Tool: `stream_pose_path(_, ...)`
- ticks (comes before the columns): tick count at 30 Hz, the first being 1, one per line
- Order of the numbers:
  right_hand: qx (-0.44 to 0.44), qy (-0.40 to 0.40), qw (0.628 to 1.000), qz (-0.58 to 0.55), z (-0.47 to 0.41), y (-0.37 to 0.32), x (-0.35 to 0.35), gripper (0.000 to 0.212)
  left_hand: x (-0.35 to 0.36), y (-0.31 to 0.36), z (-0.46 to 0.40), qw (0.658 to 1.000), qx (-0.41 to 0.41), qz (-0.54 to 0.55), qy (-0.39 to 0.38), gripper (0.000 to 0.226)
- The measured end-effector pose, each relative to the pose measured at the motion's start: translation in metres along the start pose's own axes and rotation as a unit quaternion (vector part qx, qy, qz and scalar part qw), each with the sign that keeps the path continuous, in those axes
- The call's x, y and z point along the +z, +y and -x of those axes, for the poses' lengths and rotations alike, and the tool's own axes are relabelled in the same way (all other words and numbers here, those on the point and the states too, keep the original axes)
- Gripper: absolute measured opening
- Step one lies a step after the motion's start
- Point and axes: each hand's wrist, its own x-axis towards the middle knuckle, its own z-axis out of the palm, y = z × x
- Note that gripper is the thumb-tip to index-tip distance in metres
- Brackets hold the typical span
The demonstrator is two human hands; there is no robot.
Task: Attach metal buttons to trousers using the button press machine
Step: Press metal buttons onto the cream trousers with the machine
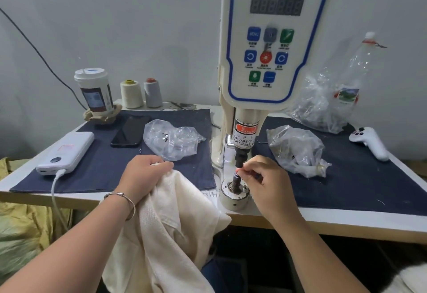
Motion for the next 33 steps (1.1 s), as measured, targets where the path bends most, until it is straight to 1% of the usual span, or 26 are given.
stream_pose_path(3,-0.01,-0.019,1.0,0.014,-0.002,0.001,-0.004,0.008,-0.001,0.002,0.002,1.0,-0.004,-0.003,-0.004,0.035)
stream_pose_path(8,-0.007,-0.021,0.999,0.032,-0.002,-0.001,-0.008,0.012,-0.001,0.002,0.002,1.0,0.0,-0.006,-0.004,0.038)
stream_pose_path(18,0.014,-0.026,1.0,-0.005,0.0,-0.007,-0.016,0.006,-0.001,-0.001,-0.002,1.0,0.004,-0.016,-0.002,0.049)
stream_pose_path(22,0.03,0.015,0.999,-0.027,0.013,-0.015,-0.03,0.004,-0.002,0.006,0.005,1.0,0.0,0.006,-0.025,0.046)
stream_pose_path(25,0.022,0.026,0.999,-0.03,0.027,-0.025,-0.041,0.004,-0.01,0.02,0.018,0.997,0.012,0.024,-0.066,0.047)
stream_pose_path(27,0.028,0.003,0.998,-0.049,0.034,-0.033,-0.046,0.005,-0.02,0.031,0.034,0.992,0.039,0.034,-0.118,0.051)
stream_pose_path(29,0.056,-0.047,0.993,-0.098,0.038,-0.046,-0.048,0.005,-0.03,0.047,0.055,0.981,0.065,0.043,-0.177,0.045)
stream_pose_path(30,0.065,-0.085,0.986,-0.126,0.039,-0.054,-0.047,0.01,-0.034,0.056,0.067,0.975,0.076,0.048,-0.206,0.036)
stream_pose_path(31,0.063,-0.14,0.976,-0.156,0.04,-0.063,-0.046,0.02,-0.038,0.065,0.078,0.967,0.084,0.059,-0.233,0.03)
stream_pose_path(33,0.043,-0.275,0.94,-0.198,0.039,-0.08,-0.043,0.045,-0.044,0.083,0.097,0.951,0.113,0.092,-0.272,0.027)
